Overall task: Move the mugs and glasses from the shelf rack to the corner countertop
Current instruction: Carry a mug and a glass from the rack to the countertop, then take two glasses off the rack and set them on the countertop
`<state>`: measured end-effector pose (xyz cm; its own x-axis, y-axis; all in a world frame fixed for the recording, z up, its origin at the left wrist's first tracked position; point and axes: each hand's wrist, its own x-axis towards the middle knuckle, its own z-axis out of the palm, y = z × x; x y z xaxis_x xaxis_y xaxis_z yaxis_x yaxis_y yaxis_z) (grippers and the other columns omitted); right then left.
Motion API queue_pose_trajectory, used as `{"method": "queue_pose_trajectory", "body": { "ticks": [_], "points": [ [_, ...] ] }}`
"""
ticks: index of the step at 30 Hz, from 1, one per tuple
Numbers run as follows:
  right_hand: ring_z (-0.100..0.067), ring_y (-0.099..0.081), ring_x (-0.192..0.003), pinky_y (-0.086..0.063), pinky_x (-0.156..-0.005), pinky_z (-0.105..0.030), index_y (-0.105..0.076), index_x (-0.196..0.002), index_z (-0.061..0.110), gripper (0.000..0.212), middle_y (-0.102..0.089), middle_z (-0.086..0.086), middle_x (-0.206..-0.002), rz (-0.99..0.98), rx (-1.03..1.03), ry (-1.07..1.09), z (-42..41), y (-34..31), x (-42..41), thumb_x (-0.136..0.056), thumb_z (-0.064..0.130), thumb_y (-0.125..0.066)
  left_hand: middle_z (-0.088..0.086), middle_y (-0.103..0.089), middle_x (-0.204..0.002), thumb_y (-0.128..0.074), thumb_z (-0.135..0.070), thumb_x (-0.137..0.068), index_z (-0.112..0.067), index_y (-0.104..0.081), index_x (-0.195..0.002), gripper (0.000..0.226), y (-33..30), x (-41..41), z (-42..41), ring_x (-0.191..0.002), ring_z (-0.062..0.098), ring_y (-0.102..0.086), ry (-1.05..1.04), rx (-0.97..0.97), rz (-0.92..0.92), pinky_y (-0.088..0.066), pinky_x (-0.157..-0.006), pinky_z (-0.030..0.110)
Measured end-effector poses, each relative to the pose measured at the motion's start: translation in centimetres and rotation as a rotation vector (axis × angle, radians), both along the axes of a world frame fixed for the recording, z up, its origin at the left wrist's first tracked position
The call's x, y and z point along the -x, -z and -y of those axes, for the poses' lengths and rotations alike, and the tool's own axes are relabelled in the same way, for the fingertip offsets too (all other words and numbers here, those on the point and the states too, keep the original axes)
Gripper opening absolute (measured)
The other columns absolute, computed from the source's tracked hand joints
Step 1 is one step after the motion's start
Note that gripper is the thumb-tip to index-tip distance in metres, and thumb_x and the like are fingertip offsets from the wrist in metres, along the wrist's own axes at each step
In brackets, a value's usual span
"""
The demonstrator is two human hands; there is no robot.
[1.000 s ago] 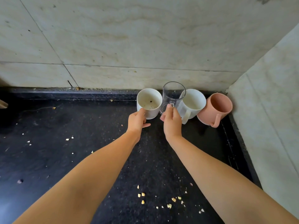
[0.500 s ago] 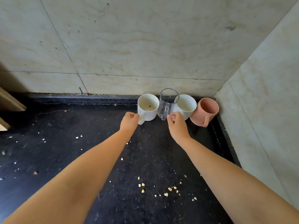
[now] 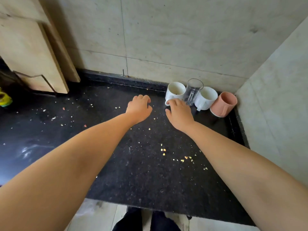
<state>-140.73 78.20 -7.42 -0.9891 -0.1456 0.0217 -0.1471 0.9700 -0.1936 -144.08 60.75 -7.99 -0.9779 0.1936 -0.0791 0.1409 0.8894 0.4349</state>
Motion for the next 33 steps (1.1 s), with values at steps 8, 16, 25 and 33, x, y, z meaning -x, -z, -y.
{"method": "queue_pose_trajectory", "body": {
  "ticks": [8, 16, 25, 33],
  "points": [
    [-0.026, -0.046, -0.125, -0.04, -0.099, -0.041, -0.049, -0.131, 0.013, 0.035, -0.049, -0.007, -0.138, -0.084, 0.001, -0.379, 8.1, -3.2, -4.2, -0.099, 0.024, -0.04, 0.009, -0.054, -0.128, -0.044, -0.022, -0.091, -0.014, -0.05, -0.126, 0.036, -3.1, -11.1, 8.1, -0.121, 0.03, -0.045, -0.311, 0.097, -0.077, -0.039, -0.097, 0.044],
    [-0.025, -0.047, -0.122, -0.036, -0.099, -0.04, -0.047, -0.13, 0.015, 0.034, -0.051, -0.006, -0.135, -0.097, 0.01, -0.815, 18.7, -3.6, -13.9, -0.099, 0.027, -0.039, 0.012, -0.055, -0.124, -0.042, -0.02, -0.09, -0.012, -0.053, -0.12, 0.034, -4.2, -28.2, 14.8, -0.117, 0.032, -0.048, -0.678, 0.203, -0.101, -0.038, -0.096, 0.043],
    [-0.029, -0.05, -0.119, -0.035, -0.098, -0.041, -0.045, -0.133, 0.013, 0.041, -0.054, -0.009, -0.131, -0.079, 0.085, -1.311, 30.7, -3.8, -31.8, -0.096, 0.029, -0.046, 0.013, -0.055, -0.122, -0.046, -0.022, -0.089, -0.014, -0.055, -0.121, 0.034, -3.4, -50.2, 21.1, -0.118, 0.033, -0.047, -1.185, 0.233, -0.039, -0.038, -0.095, 0.043],
    [-0.027, -0.053, -0.114, -0.038, -0.094, -0.04, -0.045, -0.133, 0.013, 0.041, -0.055, -0.007, -0.129, -0.112, 0.032, -1.604, 38.4, -2.6, -49.2, -0.097, 0.032, -0.043, 0.014, -0.054, -0.123, -0.046, -0.021, -0.089, -0.01, -0.053, -0.122, 0.036, -2.4, -68.2, 24.6, -0.117, 0.032, -0.048, -1.391, 0.249, -0.01, -0.039, -0.095, 0.042]
  ]
}}
